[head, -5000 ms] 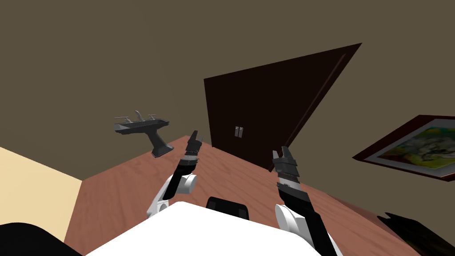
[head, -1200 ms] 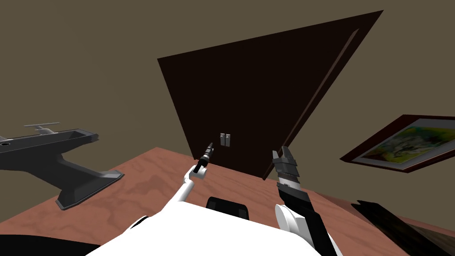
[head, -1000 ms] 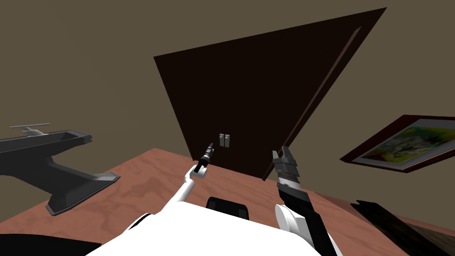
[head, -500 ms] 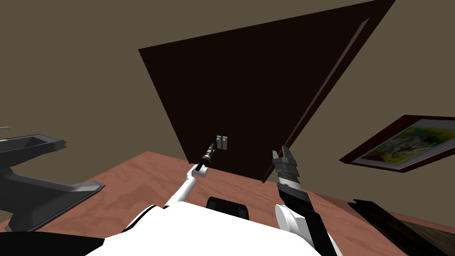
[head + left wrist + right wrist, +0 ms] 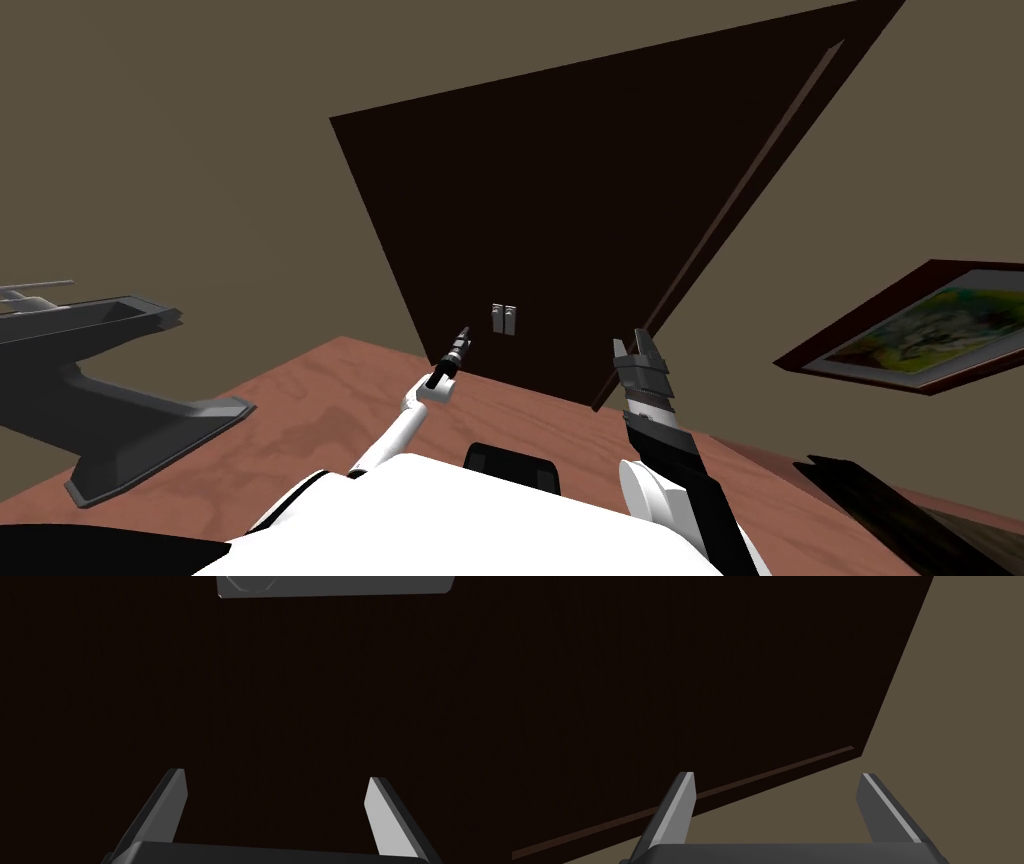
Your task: Pull the door open
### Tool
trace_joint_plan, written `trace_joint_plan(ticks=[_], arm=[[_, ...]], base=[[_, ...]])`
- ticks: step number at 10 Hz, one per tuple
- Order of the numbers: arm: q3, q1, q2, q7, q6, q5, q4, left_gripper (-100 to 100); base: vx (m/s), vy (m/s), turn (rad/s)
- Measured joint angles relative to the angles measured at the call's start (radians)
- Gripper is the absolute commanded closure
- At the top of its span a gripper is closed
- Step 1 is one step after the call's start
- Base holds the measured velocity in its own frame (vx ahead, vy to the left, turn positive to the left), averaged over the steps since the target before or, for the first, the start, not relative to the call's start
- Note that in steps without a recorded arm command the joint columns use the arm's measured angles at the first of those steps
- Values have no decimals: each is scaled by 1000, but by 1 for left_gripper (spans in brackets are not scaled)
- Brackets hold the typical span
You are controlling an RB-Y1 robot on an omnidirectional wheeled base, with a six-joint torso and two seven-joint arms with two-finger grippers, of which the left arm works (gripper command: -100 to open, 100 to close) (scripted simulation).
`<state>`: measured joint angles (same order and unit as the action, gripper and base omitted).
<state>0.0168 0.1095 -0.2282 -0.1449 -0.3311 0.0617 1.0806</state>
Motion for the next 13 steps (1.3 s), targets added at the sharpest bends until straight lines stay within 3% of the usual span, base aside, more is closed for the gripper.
trace_joint_plan(ticks=[3,5,6,7,9,12,13], arm=[[43,-23,-49,-13,-23,15,-43,-100],[67,-15,-86,-28,-22,27,-71,-100],[77,-34,-101,-35,-19,33,-53,-100],[80,-27,-112,-42,-24,37,-68,-100],[78,-7,-122,-55,-41,42,-93,-100],[59,12,-109,-61,-56,41,-92,-100],[52,26,-97,-60,-49,39,-80,-100]], base=[[8,-4,-7],[108,-23,-101],[131,-10,-48],[159,-20,-153],[169,-44,-157],[197,-47,-163],[219,-113,-185]])
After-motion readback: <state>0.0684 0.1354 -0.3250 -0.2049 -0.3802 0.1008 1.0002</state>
